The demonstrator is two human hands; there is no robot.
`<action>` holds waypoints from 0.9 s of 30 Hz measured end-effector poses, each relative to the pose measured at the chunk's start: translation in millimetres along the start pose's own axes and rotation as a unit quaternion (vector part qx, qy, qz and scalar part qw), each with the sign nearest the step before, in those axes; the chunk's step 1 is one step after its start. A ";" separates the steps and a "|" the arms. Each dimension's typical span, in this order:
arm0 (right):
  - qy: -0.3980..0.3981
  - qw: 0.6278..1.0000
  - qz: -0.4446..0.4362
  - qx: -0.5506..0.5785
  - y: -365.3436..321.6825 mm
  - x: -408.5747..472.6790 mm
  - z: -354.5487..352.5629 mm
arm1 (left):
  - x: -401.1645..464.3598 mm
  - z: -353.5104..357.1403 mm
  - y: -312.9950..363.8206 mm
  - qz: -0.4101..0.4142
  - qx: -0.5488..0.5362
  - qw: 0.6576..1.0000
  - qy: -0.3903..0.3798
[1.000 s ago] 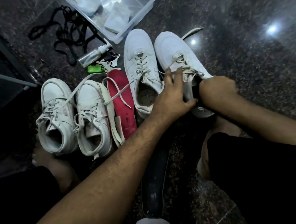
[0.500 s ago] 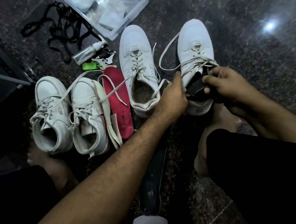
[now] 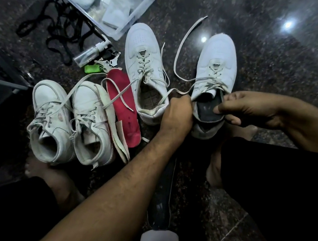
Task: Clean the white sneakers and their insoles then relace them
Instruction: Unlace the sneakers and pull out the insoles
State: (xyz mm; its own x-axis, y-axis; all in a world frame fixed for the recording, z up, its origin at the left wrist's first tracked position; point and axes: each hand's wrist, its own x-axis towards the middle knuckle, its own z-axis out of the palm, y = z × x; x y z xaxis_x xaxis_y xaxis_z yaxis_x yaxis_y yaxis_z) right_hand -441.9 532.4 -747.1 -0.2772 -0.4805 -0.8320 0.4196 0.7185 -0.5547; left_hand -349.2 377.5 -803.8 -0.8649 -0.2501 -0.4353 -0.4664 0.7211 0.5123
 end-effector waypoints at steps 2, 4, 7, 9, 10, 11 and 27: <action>0.004 0.999 -0.019 0.032 3.2 1.3 5.0 | -0.9 2.7 -2.8 0.007 0.003 1.000 -0.025; 0.006 0.997 -0.029 0.075 1.3 1.6 9.5 | -1.0 3.9 -2.9 0.007 -0.026 0.999 -0.031; -0.025 0.998 -0.023 0.058 -4.6 -5.7 16.2 | 0.0 4.6 -2.1 0.004 0.002 1.000 -0.025; -0.047 0.997 -0.018 0.051 -6.5 -15.0 18.0 | 4.5 3.6 -0.8 -0.007 0.056 0.998 -0.011; -0.051 0.997 -0.018 0.047 -6.5 -19.9 18.2 | 6.6 2.7 1.5 -0.016 0.069 0.998 0.001; -0.049 0.998 -0.019 0.042 -6.0 -23.9 18.1 | 8.6 1.6 5.1 -0.027 0.070 0.997 0.008; 0.233 0.946 -0.044 -0.220 -28.3 -18.9 -5.2 | 56.2 -23.7 44.8 -0.212 -0.343 0.910 -0.098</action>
State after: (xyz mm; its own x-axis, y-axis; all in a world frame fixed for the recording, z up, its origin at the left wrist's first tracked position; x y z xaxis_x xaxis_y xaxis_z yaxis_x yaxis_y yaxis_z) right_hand -453.1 523.8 -715.7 -0.6887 -0.3474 -0.6364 0.0052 0.8753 -0.4835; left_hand -423.1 380.5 -787.7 -0.5621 -0.2433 -0.7905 -0.8147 -0.0019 0.5799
